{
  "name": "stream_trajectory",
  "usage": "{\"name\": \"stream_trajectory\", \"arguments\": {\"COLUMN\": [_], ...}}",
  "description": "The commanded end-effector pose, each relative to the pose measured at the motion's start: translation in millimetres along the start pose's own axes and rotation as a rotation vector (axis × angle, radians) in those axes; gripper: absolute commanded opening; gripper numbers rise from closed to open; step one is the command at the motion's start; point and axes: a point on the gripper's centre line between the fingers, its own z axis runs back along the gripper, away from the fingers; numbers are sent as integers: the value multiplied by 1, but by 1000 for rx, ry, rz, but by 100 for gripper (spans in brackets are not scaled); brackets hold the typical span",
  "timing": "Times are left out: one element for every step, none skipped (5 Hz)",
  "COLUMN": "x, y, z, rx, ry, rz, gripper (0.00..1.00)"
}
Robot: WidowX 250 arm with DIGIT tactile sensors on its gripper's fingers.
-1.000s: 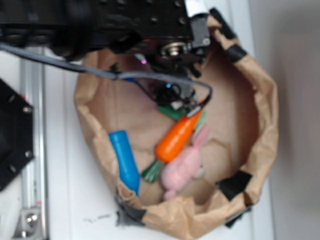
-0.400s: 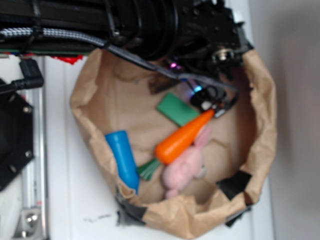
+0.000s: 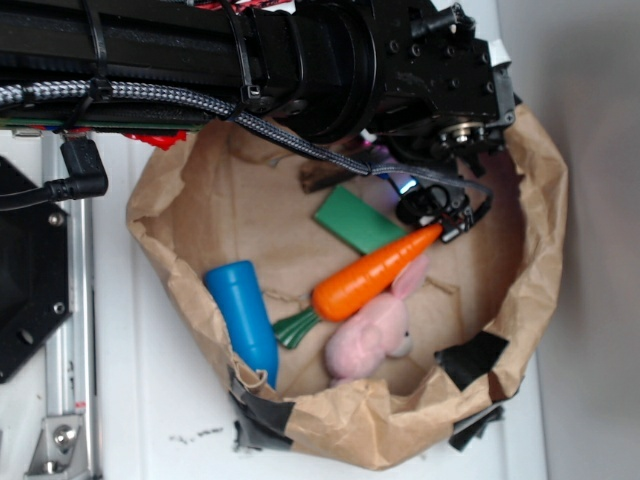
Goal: Grab the wood chip.
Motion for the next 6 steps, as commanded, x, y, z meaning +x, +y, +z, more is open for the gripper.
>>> {"name": "stream_trajectory", "arguments": {"x": [-20, -34, -38, -48, -55, -58], "y": [-8, 6, 15, 18, 17, 12], "z": [-13, -8, -2, -3, -8, -13], "rx": [-13, 2, -7, 3, -11, -18], "ry": [24, 34, 18, 32, 56, 60], "rz": [-42, -37, -24, -31, -40, -53], "gripper": [0, 100, 100, 100, 100, 100]}}
